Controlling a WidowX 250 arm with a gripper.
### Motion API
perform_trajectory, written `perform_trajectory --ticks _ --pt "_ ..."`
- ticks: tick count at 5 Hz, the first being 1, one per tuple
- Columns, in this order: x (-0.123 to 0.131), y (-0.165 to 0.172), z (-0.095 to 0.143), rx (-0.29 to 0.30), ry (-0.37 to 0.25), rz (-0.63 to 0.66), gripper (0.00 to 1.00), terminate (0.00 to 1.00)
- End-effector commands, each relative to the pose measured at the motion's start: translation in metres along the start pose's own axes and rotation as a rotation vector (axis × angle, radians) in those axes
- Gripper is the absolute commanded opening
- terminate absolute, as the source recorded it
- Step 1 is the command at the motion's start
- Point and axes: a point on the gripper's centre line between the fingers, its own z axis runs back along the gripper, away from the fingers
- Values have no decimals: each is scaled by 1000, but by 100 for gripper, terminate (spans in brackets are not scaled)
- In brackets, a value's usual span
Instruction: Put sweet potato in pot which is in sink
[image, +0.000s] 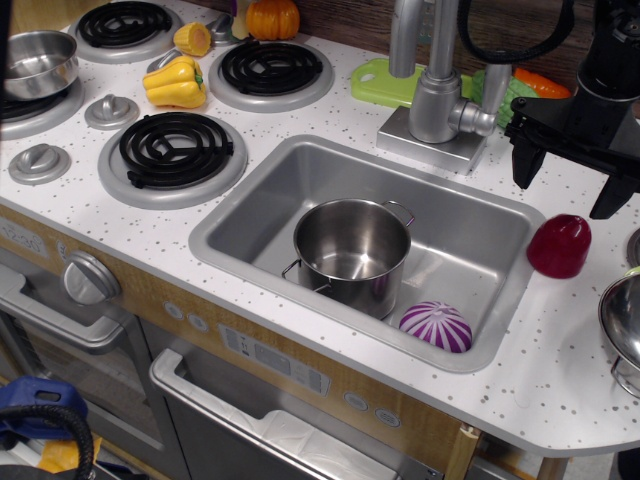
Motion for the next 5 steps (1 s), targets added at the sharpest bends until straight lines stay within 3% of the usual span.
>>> perform_trajectory --ticks 1,2,5 --pt "0 0 0 0 0 0 100 0" --pt "5 0 -10 -60 -39 17 100 0" --pt "0 -6 -39 -100 -111 50 100 0"
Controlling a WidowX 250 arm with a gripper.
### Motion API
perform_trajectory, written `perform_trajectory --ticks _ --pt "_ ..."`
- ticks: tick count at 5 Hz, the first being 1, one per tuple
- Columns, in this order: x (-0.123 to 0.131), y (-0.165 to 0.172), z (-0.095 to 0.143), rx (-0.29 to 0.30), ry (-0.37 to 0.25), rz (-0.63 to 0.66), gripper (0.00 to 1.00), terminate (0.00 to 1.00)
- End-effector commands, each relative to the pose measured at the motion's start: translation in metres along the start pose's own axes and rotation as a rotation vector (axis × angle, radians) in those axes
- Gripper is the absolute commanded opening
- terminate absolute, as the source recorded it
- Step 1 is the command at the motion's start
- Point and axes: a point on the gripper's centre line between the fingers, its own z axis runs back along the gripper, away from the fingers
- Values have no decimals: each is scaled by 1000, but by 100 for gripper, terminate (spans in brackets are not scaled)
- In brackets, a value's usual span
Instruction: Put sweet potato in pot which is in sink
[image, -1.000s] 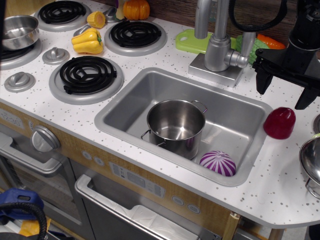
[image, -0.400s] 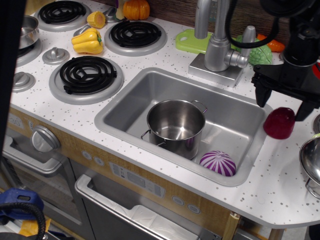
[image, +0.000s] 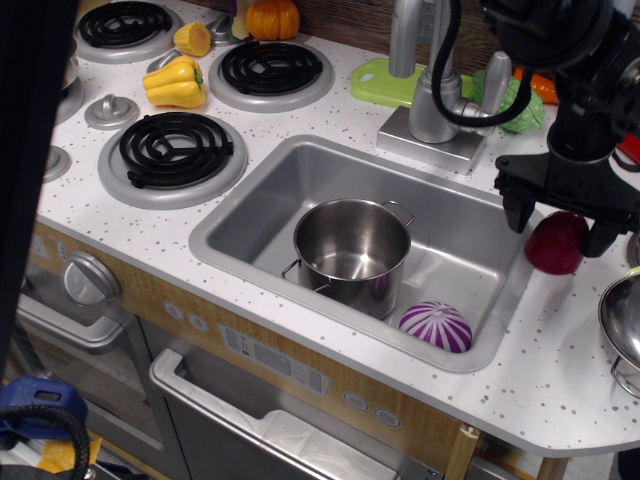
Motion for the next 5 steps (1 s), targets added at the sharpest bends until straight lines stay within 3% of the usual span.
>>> perform_trajectory --ticks 1,2,3,4,5 --pt "6 -3 1 -24 -60 19 100 0" --pt "7 -1 -1 -46 -59 31 0 0" --pt "11 2 17 20 -20 -4 0 0" --pt "17 10 50 138 70 -79 0 0" --pt "3 31 56 164 86 -86 0 0"
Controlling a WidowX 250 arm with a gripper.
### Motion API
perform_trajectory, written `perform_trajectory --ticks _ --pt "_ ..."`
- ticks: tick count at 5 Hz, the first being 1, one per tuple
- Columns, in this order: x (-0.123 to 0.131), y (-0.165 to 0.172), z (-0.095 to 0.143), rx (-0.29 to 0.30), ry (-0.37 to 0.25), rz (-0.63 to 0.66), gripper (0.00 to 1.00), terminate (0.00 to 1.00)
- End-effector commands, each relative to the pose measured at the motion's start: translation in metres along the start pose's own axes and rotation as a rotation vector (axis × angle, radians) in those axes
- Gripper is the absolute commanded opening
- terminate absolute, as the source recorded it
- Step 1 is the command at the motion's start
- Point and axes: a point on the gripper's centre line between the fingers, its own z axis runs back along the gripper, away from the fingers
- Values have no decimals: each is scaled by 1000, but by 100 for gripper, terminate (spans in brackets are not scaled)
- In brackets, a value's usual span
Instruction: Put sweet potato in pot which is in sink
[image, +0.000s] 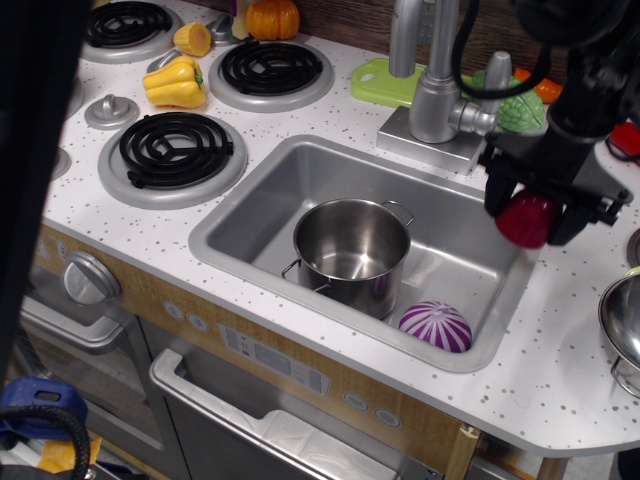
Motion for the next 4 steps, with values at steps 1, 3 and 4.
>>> perform_trajectory --ticks 1,3,4 --pt "-18 40 23 35 -84 15 0 0" --pt "-51 89 8 142 -138 -40 0 0" --pt "-62 122 -4 168 -184 -133 100 0"
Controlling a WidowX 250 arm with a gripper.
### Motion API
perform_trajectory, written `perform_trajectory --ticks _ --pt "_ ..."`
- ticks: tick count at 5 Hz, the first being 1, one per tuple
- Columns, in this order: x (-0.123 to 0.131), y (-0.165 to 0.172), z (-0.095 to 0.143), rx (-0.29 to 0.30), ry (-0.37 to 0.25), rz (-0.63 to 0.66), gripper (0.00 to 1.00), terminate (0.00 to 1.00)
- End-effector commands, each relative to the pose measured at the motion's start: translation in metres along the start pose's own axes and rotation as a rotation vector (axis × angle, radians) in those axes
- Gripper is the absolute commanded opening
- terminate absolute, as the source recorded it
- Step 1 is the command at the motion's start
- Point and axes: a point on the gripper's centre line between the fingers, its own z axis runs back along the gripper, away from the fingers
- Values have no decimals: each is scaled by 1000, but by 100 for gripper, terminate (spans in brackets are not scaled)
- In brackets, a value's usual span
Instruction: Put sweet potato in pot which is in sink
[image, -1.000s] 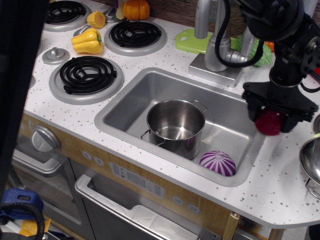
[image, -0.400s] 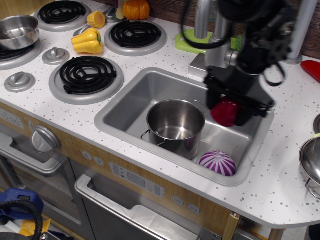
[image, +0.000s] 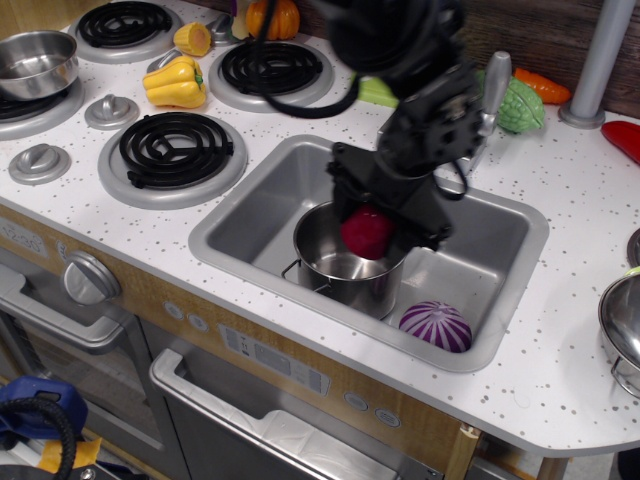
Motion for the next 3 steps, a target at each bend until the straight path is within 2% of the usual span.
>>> perform_trajectory --ticks 1,2,3 --pt "7 24 11 21 -86 -10 100 0" --pt "7 24 11 21 -86 -10 100 0" --pt "7 24 11 21 -86 -10 100 100"
